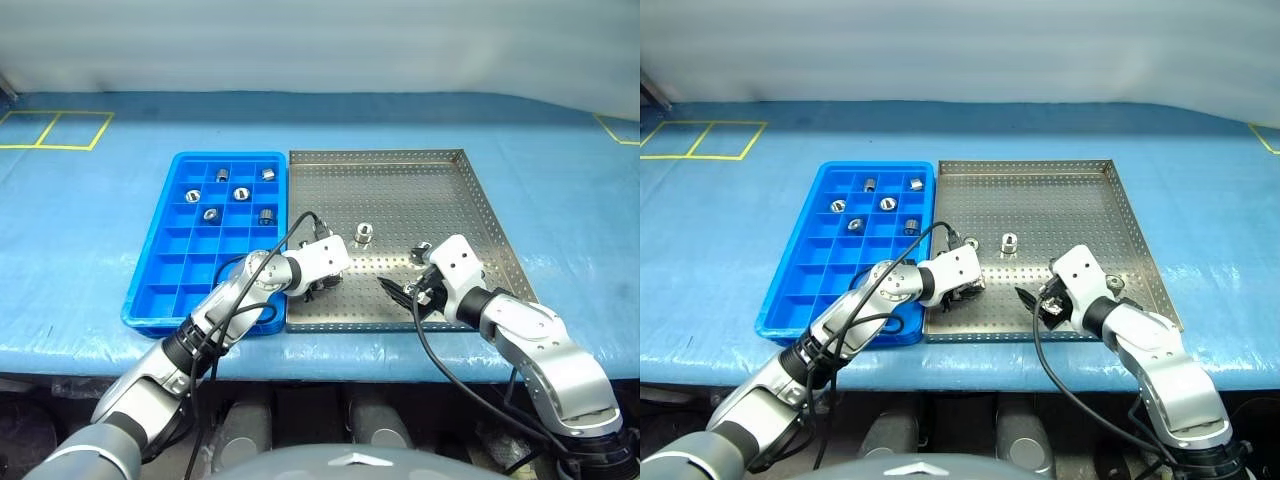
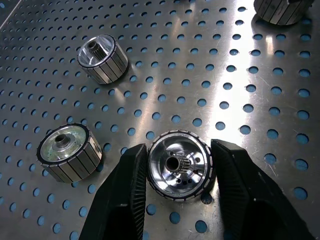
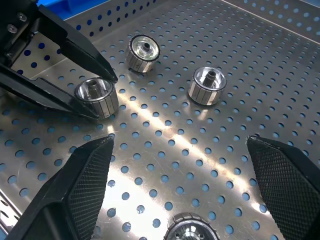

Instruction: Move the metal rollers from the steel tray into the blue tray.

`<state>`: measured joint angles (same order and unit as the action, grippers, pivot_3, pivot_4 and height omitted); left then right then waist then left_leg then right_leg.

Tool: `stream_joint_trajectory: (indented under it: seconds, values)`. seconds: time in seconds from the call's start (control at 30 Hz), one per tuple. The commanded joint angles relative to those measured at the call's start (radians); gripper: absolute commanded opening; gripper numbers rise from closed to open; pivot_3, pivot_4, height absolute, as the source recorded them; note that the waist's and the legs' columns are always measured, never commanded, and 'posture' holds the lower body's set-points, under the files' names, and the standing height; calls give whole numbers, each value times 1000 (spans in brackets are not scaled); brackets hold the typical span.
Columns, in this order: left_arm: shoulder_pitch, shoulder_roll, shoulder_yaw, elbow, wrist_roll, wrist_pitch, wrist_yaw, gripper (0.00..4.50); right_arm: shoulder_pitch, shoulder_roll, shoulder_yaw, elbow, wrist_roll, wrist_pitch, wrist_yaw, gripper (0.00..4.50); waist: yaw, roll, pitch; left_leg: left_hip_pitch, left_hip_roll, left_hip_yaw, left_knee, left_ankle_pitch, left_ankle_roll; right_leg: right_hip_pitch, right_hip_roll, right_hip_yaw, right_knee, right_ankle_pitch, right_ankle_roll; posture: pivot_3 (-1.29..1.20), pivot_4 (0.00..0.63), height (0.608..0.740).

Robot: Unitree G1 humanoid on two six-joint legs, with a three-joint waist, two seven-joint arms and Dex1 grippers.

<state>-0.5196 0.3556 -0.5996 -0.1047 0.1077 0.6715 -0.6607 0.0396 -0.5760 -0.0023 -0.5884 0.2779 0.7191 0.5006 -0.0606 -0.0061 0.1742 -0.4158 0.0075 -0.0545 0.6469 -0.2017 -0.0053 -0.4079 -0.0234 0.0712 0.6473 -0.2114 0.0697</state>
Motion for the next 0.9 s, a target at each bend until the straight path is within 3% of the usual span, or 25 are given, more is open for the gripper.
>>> stream_joint_trajectory:
  seconds: [0.03,0.13,0.33,0.6,0.9]
  values:
    - [23,-2,9,16,3,12,-9,1702,-21,8,13,-15,0,-27,4,4500,0,0,0,0,0,0,0,0,0,0,0,0,0,0,0,-31,150,740]
    - [31,-10,46,-8,-22,17,-7,1702,-32,9,30,-8,3,-26,12,4500,-1,0,0,0,0,0,0,0,0,0,0,0,0,0,0,-26,150,740]
    - [87,-54,259,-215,-168,97,14,1702,-52,12,50,2,43,-38,76,4500,1,-1,0,-1,1,0,-2,0,0,-2,0,0,0,0,0,-1,150,740]
    - [139,-24,410,-464,-130,309,186,1702,-84,27,71,10,170,-82,234,4500,16,-2,1,-1,0,-1,-1,0,0,-1,0,0,-1,0,0,85,150,740]
    - [203,-23,526,-518,-19,500,428,1702,-164,17,123,50,178,-94,291,4500,53,-3,2,-2,0,-2,-2,0,0,-1,0,-2,-2,0,0,149,150,740]
